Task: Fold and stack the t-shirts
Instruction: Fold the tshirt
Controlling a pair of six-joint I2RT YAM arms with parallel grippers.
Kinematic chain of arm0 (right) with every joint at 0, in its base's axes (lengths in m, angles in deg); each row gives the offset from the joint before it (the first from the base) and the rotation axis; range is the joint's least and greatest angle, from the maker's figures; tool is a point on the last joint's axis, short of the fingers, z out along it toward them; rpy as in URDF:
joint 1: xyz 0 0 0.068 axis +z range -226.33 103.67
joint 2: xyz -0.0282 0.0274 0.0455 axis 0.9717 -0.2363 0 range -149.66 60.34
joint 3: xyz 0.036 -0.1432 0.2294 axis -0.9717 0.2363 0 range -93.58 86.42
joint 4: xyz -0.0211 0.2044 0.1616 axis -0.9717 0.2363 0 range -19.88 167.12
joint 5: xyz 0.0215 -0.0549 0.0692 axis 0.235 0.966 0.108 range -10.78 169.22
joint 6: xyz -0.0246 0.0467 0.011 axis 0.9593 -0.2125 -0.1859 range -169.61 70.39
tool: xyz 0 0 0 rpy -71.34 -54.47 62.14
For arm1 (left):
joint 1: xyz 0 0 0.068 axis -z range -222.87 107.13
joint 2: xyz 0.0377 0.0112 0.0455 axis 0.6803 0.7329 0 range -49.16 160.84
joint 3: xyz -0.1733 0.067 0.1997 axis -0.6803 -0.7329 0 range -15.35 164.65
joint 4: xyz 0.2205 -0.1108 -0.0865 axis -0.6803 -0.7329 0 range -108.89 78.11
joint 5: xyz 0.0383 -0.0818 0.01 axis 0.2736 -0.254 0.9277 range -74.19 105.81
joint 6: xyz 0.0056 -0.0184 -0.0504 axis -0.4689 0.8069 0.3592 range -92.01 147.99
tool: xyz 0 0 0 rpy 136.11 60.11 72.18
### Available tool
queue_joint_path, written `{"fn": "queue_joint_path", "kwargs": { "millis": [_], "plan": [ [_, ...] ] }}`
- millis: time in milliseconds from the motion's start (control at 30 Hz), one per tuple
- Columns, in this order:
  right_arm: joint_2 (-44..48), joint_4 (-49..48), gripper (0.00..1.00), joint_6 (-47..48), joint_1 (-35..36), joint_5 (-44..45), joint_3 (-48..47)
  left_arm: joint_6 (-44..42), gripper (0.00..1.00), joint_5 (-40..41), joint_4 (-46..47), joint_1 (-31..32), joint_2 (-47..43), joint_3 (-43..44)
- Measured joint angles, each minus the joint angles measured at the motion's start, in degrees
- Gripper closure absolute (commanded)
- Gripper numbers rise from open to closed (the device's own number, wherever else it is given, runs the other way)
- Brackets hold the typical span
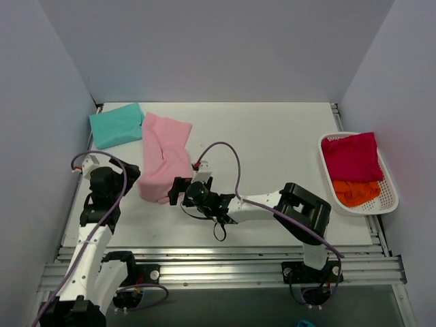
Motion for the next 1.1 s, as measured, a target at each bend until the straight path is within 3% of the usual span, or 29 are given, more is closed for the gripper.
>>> {"fn": "queue_joint_path", "kwargs": {
  "millis": [200, 300, 667, 767, 867, 900, 1000, 1033, 1100],
  "plan": [
    [-0.1, 1.4, 0.03, -3.3, 2.8, 1.9, 4.8, 0.9, 0.04, 0.3, -4.1, 2.8, -14.4, -7.5],
    [-0.5, 1.6, 0.02, -4.0, 2.7, 3.1, 6.3, 0.9, 0.0, 0.2, -3.6, 3.3, -16.4, -11.3],
    [-7.0, -5.0, 0.03, -3.0, -1.6, 3.0, 1.0, 0.9, 0.0, -0.7, 5.2, 7.0, 1.8, -14.1],
    [-9.6, -6.4, 0.09, -2.3, -4.3, 1.0, -1.9, 0.8, 0.07, -0.1, 9.7, 7.4, 8.1, -12.9],
    [-11.6, -7.6, 0.29, -1.4, -6.9, -1.0, -4.1, 0.8, 0.21, 0.4, 13.9, 8.0, 13.4, -11.7],
    [-12.2, -8.0, 0.5, -1.2, -7.5, -1.8, -4.5, 0.7, 0.24, 0.5, 15.4, 8.2, 15.0, -11.5],
    [-14.1, -8.7, 0.84, -0.7, -9.2, -4.5, -5.2, 0.6, 0.49, 1.0, 19.1, 8.6, 18.3, -11.1],
    [-14.8, -9.4, 0.9, -0.7, -9.7, -5.2, -5.4, 0.6, 0.68, 1.1, 20.1, 8.9, 19.2, -11.0],
    [-15.7, -10.1, 1.0, -0.9, -10.4, -6.4, -5.8, 0.7, 0.84, 1.4, 21.9, 9.2, 20.9, -10.7]
  ]
}}
